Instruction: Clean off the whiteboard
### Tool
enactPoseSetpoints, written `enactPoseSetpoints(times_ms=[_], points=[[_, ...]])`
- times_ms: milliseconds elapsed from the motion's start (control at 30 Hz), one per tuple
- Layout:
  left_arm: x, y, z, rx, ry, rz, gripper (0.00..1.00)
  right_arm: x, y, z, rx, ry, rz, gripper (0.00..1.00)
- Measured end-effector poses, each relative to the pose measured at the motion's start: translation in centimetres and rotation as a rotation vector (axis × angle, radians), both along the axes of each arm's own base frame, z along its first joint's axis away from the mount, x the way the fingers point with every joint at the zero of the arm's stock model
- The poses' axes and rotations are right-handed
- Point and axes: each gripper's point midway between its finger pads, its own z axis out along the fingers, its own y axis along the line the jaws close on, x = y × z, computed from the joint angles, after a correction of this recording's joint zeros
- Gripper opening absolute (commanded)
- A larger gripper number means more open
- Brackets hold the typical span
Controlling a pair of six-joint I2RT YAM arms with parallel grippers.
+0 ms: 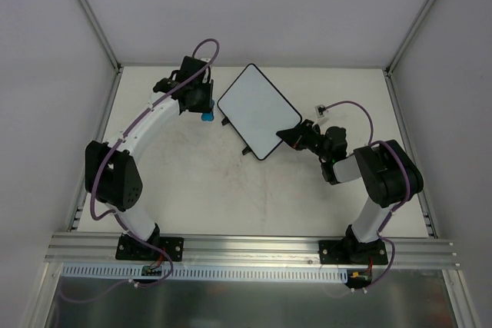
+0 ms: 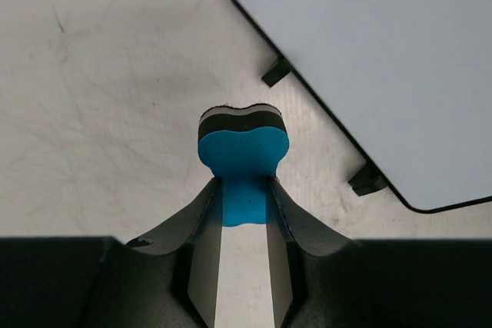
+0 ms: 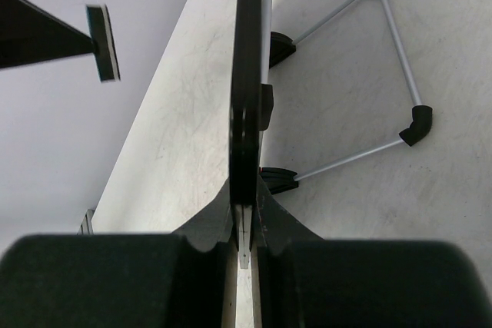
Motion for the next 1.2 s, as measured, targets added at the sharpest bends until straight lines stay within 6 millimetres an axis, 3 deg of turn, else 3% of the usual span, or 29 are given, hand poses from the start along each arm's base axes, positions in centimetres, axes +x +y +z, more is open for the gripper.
enactPoseSetpoints(times_ms=[233,500,767,967,1067,1200], points=[[-2.8,2.3,-6.2,0.007,0.18,0.1,0.0,0.0,0.0,0.0,0.0,-0.001,0.0,0.0],[-2.8,2.7,-9.1,-0.003,0.262,0.126,0.03,0.0,0.0,0.0,0.0,-0.001,0.0,0.0],[-3.1,3.0,-13.2,-0.002,0.377,0.131,0.06,0.0,0.0,0.0,0.0,-0.001,0.0,0.0],[-3.4,2.9,-14.4,0.004,0.408,0.129,0.11,0.0,0.0,0.0,0.0,-0.001,0.0,0.0],[-3.4,2.9,-14.5,0.005,0.411,0.13,0.27,0.0,0.0,0.0,0.0,-0.001,0.0,0.0],[-3.4,2.9,-14.5,0.006,0.411,0.13,0.35,0.0,0.0,0.0,0.0,-0.001,0.0,0.0]])
